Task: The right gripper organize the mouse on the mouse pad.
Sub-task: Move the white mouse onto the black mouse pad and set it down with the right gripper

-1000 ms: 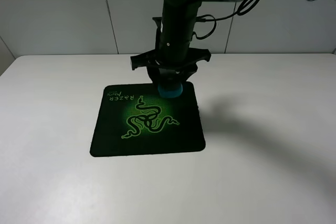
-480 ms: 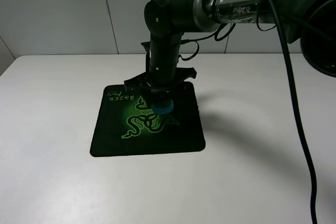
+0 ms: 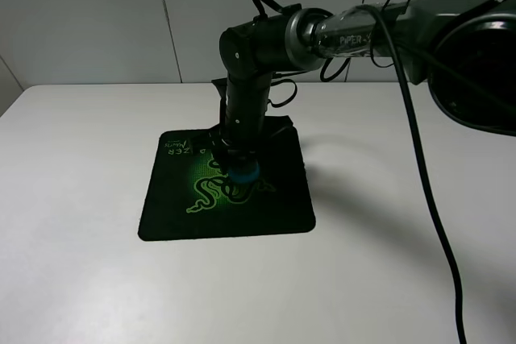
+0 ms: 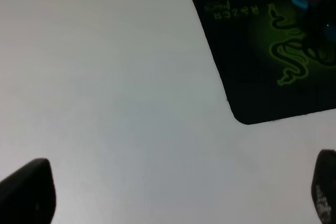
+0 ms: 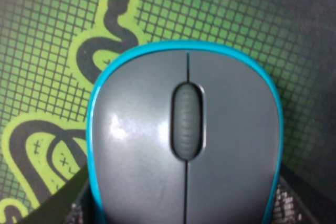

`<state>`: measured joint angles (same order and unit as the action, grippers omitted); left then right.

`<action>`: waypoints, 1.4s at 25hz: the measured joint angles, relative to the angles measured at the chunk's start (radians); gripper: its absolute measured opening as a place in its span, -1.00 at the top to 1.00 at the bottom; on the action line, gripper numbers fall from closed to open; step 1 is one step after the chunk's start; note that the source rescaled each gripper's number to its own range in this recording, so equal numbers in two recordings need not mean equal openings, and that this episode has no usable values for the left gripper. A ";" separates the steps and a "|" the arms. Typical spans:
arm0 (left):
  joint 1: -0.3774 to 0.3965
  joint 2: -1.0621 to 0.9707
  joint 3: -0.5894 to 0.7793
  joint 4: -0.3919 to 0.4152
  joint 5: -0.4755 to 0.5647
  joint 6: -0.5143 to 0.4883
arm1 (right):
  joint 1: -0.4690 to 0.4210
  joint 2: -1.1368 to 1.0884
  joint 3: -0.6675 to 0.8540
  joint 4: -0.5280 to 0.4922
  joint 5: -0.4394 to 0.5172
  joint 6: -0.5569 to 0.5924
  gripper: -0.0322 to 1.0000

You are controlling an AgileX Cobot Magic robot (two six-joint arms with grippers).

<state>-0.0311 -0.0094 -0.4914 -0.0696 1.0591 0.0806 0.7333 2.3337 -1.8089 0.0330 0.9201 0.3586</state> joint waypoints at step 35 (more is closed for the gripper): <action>0.000 0.000 0.000 0.000 0.000 0.000 | 0.004 0.022 -0.043 0.057 0.063 -0.043 -0.99</action>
<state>-0.0311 -0.0094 -0.4914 -0.0696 1.0591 0.0806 0.7371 2.3558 -1.8522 0.0899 0.9826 0.3153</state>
